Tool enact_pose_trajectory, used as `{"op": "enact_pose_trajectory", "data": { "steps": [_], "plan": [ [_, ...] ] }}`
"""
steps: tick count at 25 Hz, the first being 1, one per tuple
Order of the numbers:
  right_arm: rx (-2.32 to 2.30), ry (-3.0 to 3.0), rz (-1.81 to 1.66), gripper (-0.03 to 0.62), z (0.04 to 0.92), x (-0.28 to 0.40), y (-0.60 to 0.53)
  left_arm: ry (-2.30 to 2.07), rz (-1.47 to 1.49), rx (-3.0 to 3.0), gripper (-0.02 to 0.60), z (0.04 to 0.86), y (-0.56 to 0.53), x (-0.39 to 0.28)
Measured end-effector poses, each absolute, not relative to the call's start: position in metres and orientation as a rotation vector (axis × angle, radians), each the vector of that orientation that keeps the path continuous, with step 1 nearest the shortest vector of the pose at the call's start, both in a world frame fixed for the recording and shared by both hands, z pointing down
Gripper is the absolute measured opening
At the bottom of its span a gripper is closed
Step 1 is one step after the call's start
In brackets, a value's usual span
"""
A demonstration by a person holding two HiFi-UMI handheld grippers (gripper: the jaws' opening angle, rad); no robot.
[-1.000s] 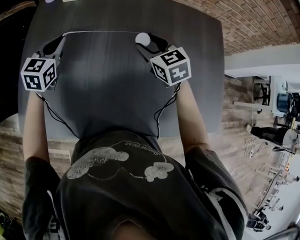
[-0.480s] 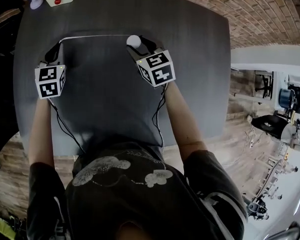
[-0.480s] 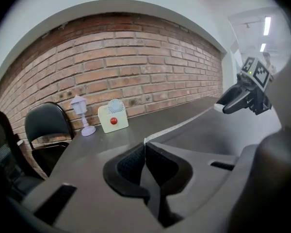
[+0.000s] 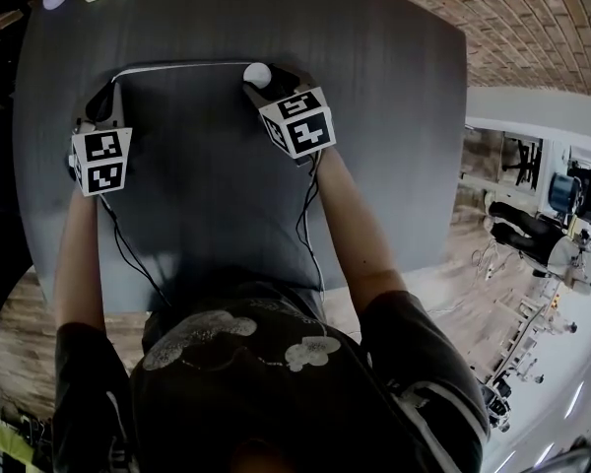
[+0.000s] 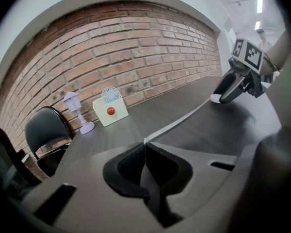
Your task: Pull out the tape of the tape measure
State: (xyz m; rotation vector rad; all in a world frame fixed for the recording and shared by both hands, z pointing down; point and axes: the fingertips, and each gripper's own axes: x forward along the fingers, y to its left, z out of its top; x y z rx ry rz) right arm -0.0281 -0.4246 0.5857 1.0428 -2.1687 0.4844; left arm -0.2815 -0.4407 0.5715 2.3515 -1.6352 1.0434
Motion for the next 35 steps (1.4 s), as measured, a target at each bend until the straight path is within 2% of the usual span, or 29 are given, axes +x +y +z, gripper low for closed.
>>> {"op": "enact_pose_trajectory", "data": {
  "steps": [14, 17, 20, 28, 32, 35],
  "plan": [
    [1.072, -2.125, 0.508, 0.235, 0.599, -0.028, -0.431, -1.658, 1.184, 2.314, 0.029, 0.586, -0.444, -0.283],
    [1.078, -2.131, 0.505, 0.248, 0.596, -0.029, -0.429, -1.669, 1.177, 2.299, 0.074, 0.585, -0.443, -0.286],
    [1.112, -2.183, 0.443, 0.271, 0.578, -0.030, -0.427, -1.688, 1.120, 2.255, 0.145, 0.579, -0.437, -0.291],
    [1.197, -2.255, 0.322, 0.294, 0.523, -0.018, -0.401, -1.702, 0.888, 2.216, 0.250, 0.535, -0.403, -0.281],
    [1.224, -2.305, 0.275, 0.296, 0.494, -0.011, -0.379, -1.726, 0.829, 2.288, 0.288, 0.503, -0.383, -0.258],
    [1.251, -2.356, 0.227, 0.296, 0.471, -0.005, -0.362, -1.777, 0.750, 2.317, 0.290, 0.475, -0.366, -0.242]
  ]
}}
